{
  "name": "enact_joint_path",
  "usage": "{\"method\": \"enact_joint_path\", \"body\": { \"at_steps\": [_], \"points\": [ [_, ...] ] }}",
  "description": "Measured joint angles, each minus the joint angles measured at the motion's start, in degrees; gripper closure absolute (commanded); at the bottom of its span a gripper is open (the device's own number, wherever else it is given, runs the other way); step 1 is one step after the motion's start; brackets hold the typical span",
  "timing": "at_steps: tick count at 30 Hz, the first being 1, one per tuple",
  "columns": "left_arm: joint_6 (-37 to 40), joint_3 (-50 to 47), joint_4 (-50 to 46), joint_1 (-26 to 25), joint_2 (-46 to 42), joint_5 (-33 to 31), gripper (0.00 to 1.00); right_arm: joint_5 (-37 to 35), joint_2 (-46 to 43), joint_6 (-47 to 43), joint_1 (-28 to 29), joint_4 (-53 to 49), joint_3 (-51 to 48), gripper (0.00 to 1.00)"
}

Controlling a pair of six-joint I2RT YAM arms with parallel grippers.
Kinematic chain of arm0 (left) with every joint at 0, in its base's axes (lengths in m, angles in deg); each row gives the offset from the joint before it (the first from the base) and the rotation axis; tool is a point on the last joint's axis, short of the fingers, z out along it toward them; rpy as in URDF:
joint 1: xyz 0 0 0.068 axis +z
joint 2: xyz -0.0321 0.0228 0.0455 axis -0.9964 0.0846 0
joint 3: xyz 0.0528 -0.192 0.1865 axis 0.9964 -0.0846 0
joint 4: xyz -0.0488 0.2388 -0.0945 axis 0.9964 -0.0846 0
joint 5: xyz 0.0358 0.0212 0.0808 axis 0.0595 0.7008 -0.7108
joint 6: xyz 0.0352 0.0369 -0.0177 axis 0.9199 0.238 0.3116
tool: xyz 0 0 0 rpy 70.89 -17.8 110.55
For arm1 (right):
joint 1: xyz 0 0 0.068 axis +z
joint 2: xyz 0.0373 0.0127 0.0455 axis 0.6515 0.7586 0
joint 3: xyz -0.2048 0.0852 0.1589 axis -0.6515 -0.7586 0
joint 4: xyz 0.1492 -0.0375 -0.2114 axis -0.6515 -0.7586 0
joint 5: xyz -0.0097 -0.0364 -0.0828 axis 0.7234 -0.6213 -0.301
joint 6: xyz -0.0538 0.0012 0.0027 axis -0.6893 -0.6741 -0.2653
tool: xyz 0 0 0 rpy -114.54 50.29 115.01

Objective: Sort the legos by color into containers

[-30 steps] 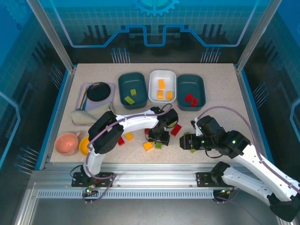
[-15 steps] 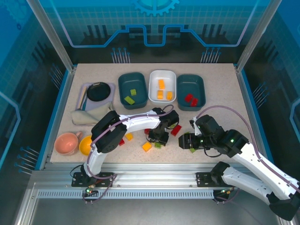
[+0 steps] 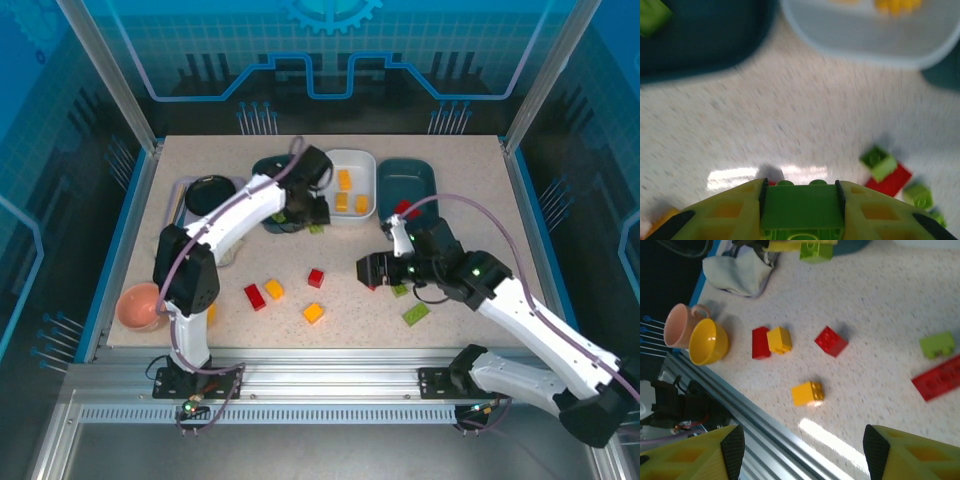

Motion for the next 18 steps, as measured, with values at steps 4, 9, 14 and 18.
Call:
{"method": "enact_joint_path", "body": {
  "at_steps": [4, 9, 14, 18],
  "points": [
    [-0.2, 6.3, 0.6, 6.8, 5.2, 0.4, 0.68, 1.9, 7.2, -1.4, -1.7, 4.0, 4.1, 0.33],
    [-0.3, 19.8, 0.4, 10.1, 18.1, 0.8, 0.68, 3.3, 14.1, -2.5, -3.2, 5.7, 9.0, 0.34],
    [-0.5, 24.7, -1.2, 10.7, 26.4, 0.6, 0.67, 4.1, 17.7, -3.3, -4.3, 5.5, 11.3, 0.34],
    [-0.5, 24.4, -2.0, 11.0, 27.8, 0.4, 0.60, 4.1, 18.3, -3.9, -4.5, 4.9, 11.7, 0.34]
  ]
}}
